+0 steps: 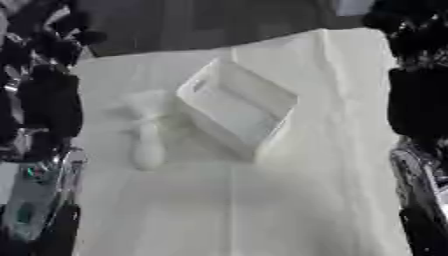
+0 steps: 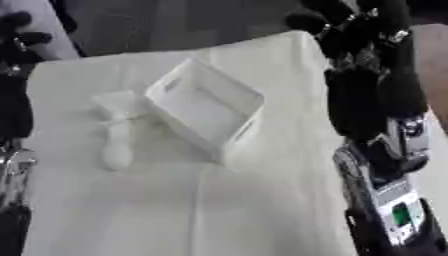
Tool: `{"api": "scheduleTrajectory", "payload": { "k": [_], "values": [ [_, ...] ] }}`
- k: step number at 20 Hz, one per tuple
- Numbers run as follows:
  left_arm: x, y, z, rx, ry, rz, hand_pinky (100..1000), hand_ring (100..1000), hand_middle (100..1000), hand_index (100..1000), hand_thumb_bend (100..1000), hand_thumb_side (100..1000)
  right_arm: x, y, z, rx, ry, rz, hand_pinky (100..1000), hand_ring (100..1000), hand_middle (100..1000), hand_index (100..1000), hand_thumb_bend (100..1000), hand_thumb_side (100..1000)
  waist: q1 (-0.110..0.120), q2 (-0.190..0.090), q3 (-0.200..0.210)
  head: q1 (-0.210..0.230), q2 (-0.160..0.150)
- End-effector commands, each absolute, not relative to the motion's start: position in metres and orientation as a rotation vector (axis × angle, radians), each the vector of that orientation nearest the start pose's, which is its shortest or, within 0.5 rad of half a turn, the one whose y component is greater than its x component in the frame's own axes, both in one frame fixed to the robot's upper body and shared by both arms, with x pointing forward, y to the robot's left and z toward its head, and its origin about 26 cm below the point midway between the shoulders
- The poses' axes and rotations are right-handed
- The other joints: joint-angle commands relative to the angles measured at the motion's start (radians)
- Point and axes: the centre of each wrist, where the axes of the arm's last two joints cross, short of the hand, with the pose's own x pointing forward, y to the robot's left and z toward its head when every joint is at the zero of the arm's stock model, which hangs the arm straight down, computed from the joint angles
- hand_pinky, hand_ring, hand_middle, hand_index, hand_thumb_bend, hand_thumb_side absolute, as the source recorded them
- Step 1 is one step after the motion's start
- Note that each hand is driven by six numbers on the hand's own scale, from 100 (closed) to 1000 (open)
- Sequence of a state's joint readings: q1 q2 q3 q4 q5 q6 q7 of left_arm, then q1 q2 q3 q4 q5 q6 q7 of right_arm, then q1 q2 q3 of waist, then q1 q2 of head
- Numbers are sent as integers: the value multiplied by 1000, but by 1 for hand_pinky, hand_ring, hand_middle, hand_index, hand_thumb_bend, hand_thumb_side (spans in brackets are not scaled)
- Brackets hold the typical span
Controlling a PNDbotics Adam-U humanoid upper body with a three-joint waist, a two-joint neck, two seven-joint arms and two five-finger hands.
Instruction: Pick up objects on the table and place them in the box.
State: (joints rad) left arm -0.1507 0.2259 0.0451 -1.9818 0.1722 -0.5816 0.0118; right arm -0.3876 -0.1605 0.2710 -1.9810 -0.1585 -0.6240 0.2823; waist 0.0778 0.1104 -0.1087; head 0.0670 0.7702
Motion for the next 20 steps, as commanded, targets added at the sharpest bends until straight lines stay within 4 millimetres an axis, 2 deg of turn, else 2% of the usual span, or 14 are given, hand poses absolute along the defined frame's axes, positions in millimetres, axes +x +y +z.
{"api": "scheduleTrajectory", "payload": {
  "k": [1, 4, 5, 7, 8, 9, 10, 12, 14, 17, 19, 20],
  "values": [
    [285, 270, 159, 83, 3544, 147, 670, 783, 806, 883, 541, 870, 294, -156, 202, -713, 3086, -780, 812, 881, 956, 999, 100, 907, -3, -4, 1, 18, 0],
    [286, 269, 160, 80, 3549, 139, 668, 779, 800, 883, 543, 861, 294, -156, 203, -710, 3084, -786, 811, 880, 956, 999, 100, 908, -4, 1, 1, 20, 0],
    [285, 270, 159, 73, 3557, 134, 641, 762, 787, 875, 550, 836, 294, -156, 203, -710, 3084, -786, 810, 879, 956, 998, 100, 907, -4, 2, 1, 21, 0],
    [284, 277, 159, -9, 3621, 146, 486, 666, 739, 844, 570, 780, 294, -156, 203, -708, 3084, -790, 808, 878, 955, 998, 100, 907, -5, 4, 1, 19, 0],
    [284, 279, 160, -65, 3652, 156, 473, 658, 737, 841, 572, 777, 294, -156, 203, -708, 3085, -791, 808, 878, 955, 998, 100, 907, -5, 4, 0, 19, 0],
    [281, 289, 159, -222, 3724, 275, 415, 621, 721, 824, 612, 747, 294, -156, 202, -708, 3085, -797, 806, 877, 955, 998, 100, 907, -3, 4, 0, 16, 0],
    [279, 297, 161, -397, 3766, 404, 402, 614, 718, 820, 638, 738, 294, -156, 202, -710, 3085, -803, 805, 876, 954, 998, 100, 907, -1, 3, 0, 15, 0],
    [275, 309, 164, -752, 3760, 699, 429, 640, 744, 823, 660, 773, 293, -156, 201, -717, 3087, -812, 801, 874, 954, 998, 100, 906, 3, 0, -3, 14, 0],
    [271, 316, 164, -1011, 3654, 1170, 472, 686, 763, 845, 647, 854, 293, -156, 200, -724, 3091, -823, 796, 869, 952, 997, 100, 904, 9, -3, -9, 10, 0],
    [268, 321, 163, -1105, 3410, 1856, 536, 728, 794, 861, 672, 888, 292, -156, 199, -731, 3096, -836, 791, 864, 949, 997, 100, 905, 15, -5, -15, 6, 0],
    [266, 325, 164, -1147, 3286, 2083, 530, 722, 785, 861, 698, 866, 292, -156, 198, -735, 3098, -838, 787, 862, 948, 997, 100, 905, 14, -6, -17, 3, 0],
    [266, 327, 165, -1163, 3256, 2141, 523, 716, 780, 860, 699, 864, 292, -155, 198, -737, 3098, -838, 786, 861, 948, 997, 100, 906, 14, -7, -18, 2, 0]
  ]
}}
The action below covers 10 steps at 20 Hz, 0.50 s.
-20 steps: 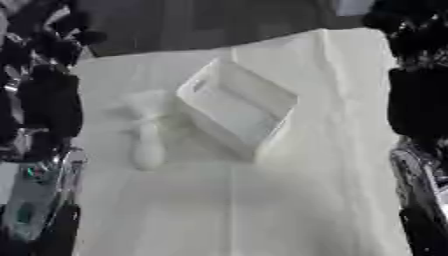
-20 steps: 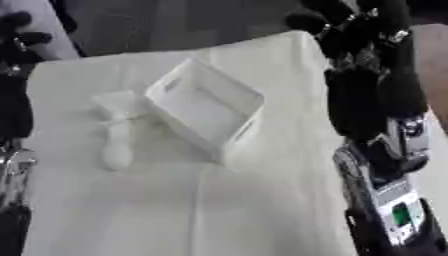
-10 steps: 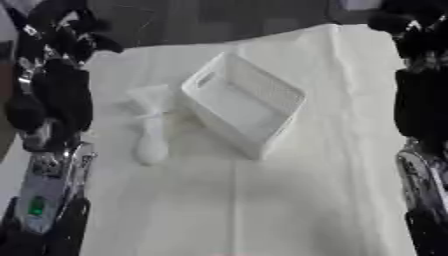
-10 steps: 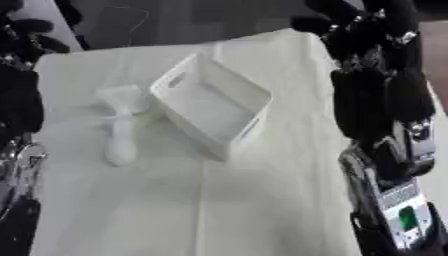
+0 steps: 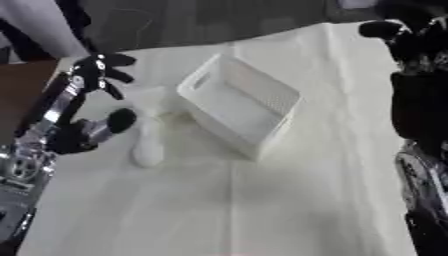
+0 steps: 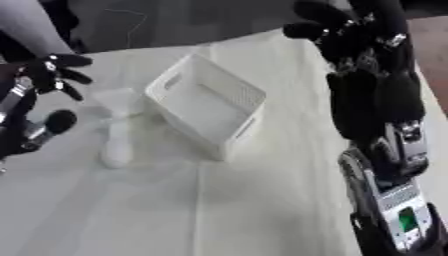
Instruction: Pick up objects on the table and place them in the box.
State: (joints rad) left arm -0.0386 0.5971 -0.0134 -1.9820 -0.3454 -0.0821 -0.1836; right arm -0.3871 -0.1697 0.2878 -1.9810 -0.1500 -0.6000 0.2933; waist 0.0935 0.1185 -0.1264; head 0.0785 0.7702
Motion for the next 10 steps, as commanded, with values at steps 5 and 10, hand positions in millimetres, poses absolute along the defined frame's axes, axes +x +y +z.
{"api": "scheduleTrajectory", "payload": {
  "k": [5, 10],
  "values": [
    [272, 345, 138, 490, -1564, -1106, 456, 701, 767, 868, 743, 816, 292, -155, 197, -750, 3098, -852, 782, 858, 947, 997, 100, 907, 3, -16, -8, -17, 0],
    [281, 369, 120, 392, -1374, -1068, 461, 694, 764, 865, 774, 785, 291, -155, 195, -763, 3102, -868, 779, 855, 947, 998, 100, 906, 10, -18, -10, -14, 0]
  ]
}}
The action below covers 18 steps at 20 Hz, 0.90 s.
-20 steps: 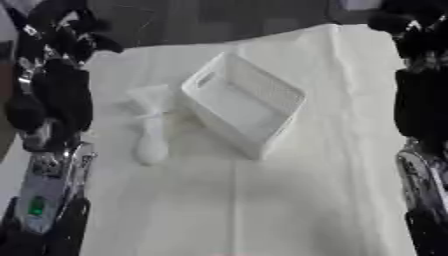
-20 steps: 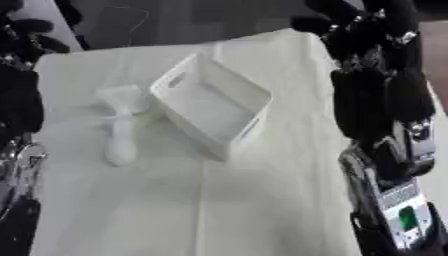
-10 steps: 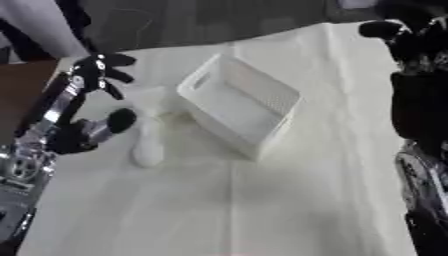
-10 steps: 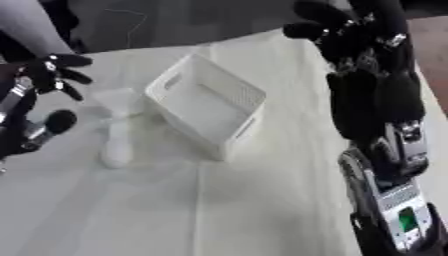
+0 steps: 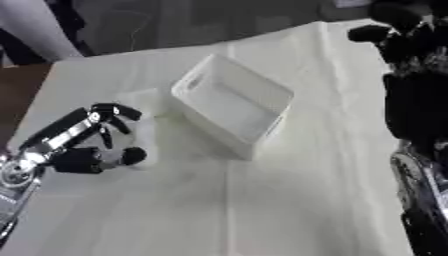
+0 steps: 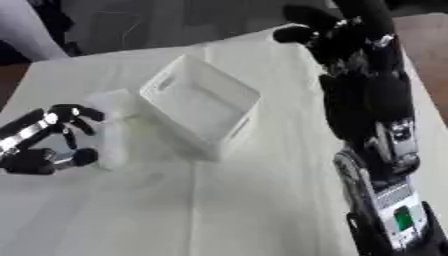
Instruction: Pick up objects on the table and place them in the box.
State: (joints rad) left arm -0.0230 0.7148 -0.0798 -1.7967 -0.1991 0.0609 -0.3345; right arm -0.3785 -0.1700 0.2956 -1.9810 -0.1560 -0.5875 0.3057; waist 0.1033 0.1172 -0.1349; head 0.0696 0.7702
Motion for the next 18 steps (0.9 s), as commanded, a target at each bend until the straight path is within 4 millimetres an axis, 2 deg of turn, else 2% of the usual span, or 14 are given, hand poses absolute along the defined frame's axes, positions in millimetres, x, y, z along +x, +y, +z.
{"api": "scheduleTrajectory", "payload": {
  "k": [1, 4, 5, 6, 7, 16, 17, 18],
  "values": [
    [283, 374, 120, 398, -1352, -1078, 477, 701, 772, 869, 797, 772, 291, -155, 195, -766, 3103, -870, 778, 854, 947, 998, 100, 906, 2, -18, -2, -4, 0],
    [288, 383, 121, 431, -1313, -1106, 482, 701, 774, 870, 834, 748, 291, -155, 194, -770, 3104, -877, 775, 850, 945, 997, 100, 906, 5, -21, -5, 0, 0],
    [289, 385, 118, 420, -1306, -1103, 475, 699, 773, 870, 885, 707, 291, -155, 194, -772, 3104, -879, 773, 848, 945, 997, 100, 905, 6, -22, -7, 1, 0],
    [290, 386, 116, 404, -1300, -1096, 475, 699, 773, 870, 885, 707, 291, -155, 194, -774, 3104, -881, 773, 848, 945, 997, 100, 905, 7, -22, -8, 2, 0],
    [291, 388, 114, 387, -1292, -1089, 477, 701, 775, 872, 922, 673, 291, -155, 194, -776, 3103, -883, 771, 847, 944, 997, 100, 905, 8, -22, -10, 1, 0],
    [296, 393, 115, 375, -1246, -1118, 488, 700, 772, 874, 910, 709, 291, -154, 194, -789, 3090, -902, 764, 842, 942, 996, 100, 907, 10, -19, -15, -3, 0],
    [296, 393, 116, 385, -1241, -1126, 447, 643, 729, 848, 924, 719, 291, -154, 195, -790, 3089, -902, 763, 842, 940, 996, 100, 908, 10, -19, -16, -4, 0],
    [298, 393, 118, 406, -1235, -1136, 447, 643, 729, 848, 924, 719, 291, -154, 195, -791, 3088, -903, 763, 842, 940, 996, 100, 908, 10, -18, -16, -5, 0]
  ]
}}
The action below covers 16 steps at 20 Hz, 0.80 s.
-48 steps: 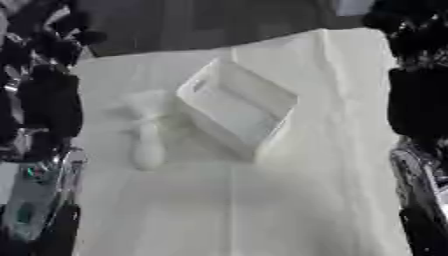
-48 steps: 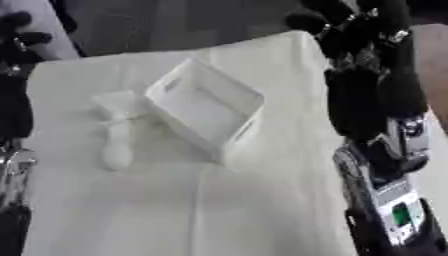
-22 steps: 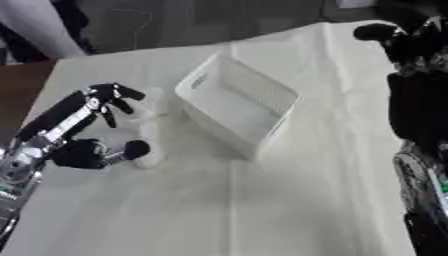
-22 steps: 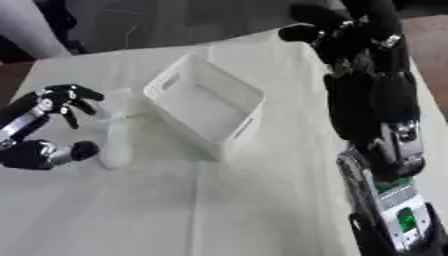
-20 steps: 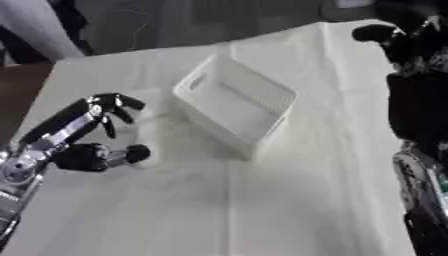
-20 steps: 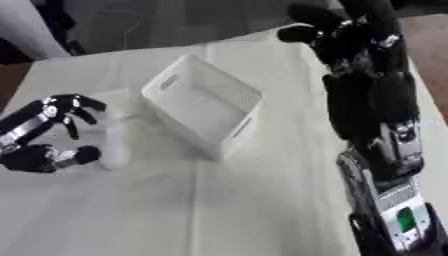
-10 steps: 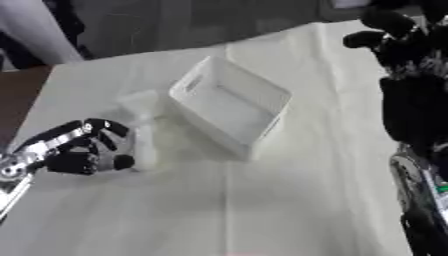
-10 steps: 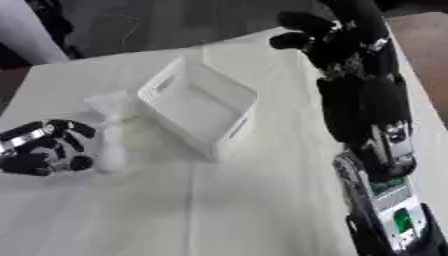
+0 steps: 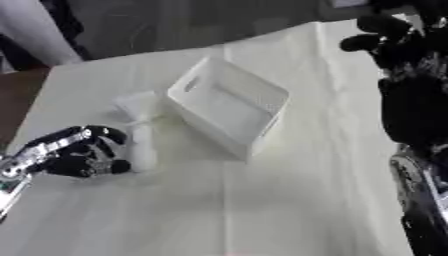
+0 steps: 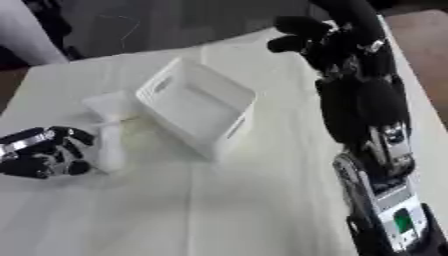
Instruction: Pick up objects on the table and place them in the box.
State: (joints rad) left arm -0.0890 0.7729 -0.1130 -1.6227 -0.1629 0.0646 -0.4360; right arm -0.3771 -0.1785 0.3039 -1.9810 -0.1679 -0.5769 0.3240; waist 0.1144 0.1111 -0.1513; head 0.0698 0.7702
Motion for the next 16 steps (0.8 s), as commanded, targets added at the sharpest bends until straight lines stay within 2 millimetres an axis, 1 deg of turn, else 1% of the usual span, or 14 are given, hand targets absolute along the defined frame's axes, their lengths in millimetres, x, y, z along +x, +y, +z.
{"api": "scheduleTrajectory", "payload": {
  "k": [1, 2, 3, 4, 5, 6, 7, 8, 9, 10, 11, 12, 14, 16],
  "values": [
    [299, 392, 121, 431, -1229, -1144, 375, 546, 617, 792, 853, 828, 291, -154, 195, -792, 3089, -904, 762, 842, 937, 996, 100, 909, -1, -12, 0, -6, 0],
    [301, 392, 125, 462, -1224, -1152, 375, 546, 617, 792, 853, 828, 291, -154, 194, -793, 3089, -905, 762, 842, 937, 996, 100, 909, -1, -12, 1, -7, 0],
    [302, 392, 128, 488, -1218, -1161, 325, 502, 568, 766, 823, 900, 291, -154, 194, -794, 3089, -907, 761, 842, 936, 996, 100, 910, -1, -12, 1, -7, 0],
    [304, 393, 132, 518, -1207, -1171, 321, 500, 565, 764, 824, 905, 290, -154, 194, -794, 3090, -910, 761, 842, 936, 996, 100, 910, -1, -13, 2, -8, 0],
    [305, 395, 136, 543, -1195, -1180, 283, 478, 550, 760, 864, 934, 290, -154, 194, -794, 3091, -912, 761, 841, 935, 996, 100, 912, 0, -14, 3, -8, 0],
    [307, 397, 140, 568, -1177, -1187, 272, 470, 545, 758, 920, 944, 290, -155, 193, -795, 3093, -915, 761, 841, 935, 996, 100, 912, 2, -15, 4, -8, 0],
    [309, 399, 143, 583, -1161, -1194, 251, 453, 534, 750, 1000, 982, 290, -155, 192, -796, 3095, -918, 760, 841, 934, 997, 100, 912, 4, -16, 5, -9, 0],
    [311, 401, 146, 595, -1140, -1208, 214, 414, 507, 739, 1000, 1000, 290, -155, 192, -796, 3098, -920, 760, 841, 934, 997, 100, 912, 6, -17, 7, -9, 0],
    [313, 402, 148, 608, -1125, -1224, 174, 374, 474, 713, 1000, 1000, 290, -156, 191, -796, 3101, -922, 760, 841, 933, 997, 100, 912, 7, -18, 9, -9, 0],
    [317, 402, 155, 656, -1109, -1256, 182, 382, 481, 720, 1000, 1000, 290, -156, 190, -795, 3106, -922, 760, 841, 933, 997, 100, 912, 8, -19, 11, -10, 0],
    [320, 402, 160, 697, -1093, -1287, 100, 299, 395, 616, 1000, 1000, 290, -157, 190, -793, 3109, -921, 760, 841, 932, 998, 100, 913, 8, -19, 14, -11, 0],
    [324, 400, 169, 790, -1070, -1335, 100, 275, 367, 577, 1000, 1000, 290, -157, 189, -791, 3113, -921, 759, 841, 932, 998, 100, 913, 8, -20, 17, -12, 0],
    [332, 393, 186, 1027, -981, -1446, 100, 258, 354, 546, 1000, 1000, 290, -158, 188, -785, 3122, -919, 759, 841, 931, 998, 100, 912, 9, -22, 26, -19, 0],
    [338, 384, 192, 1209, -875, -1524, 100, 237, 334, 517, 1000, 1000, 289, -159, 187, -782, 3129, -918, 759, 841, 930, 998, 100, 911, 11, -23, 33, -24, 0]
  ]
}}
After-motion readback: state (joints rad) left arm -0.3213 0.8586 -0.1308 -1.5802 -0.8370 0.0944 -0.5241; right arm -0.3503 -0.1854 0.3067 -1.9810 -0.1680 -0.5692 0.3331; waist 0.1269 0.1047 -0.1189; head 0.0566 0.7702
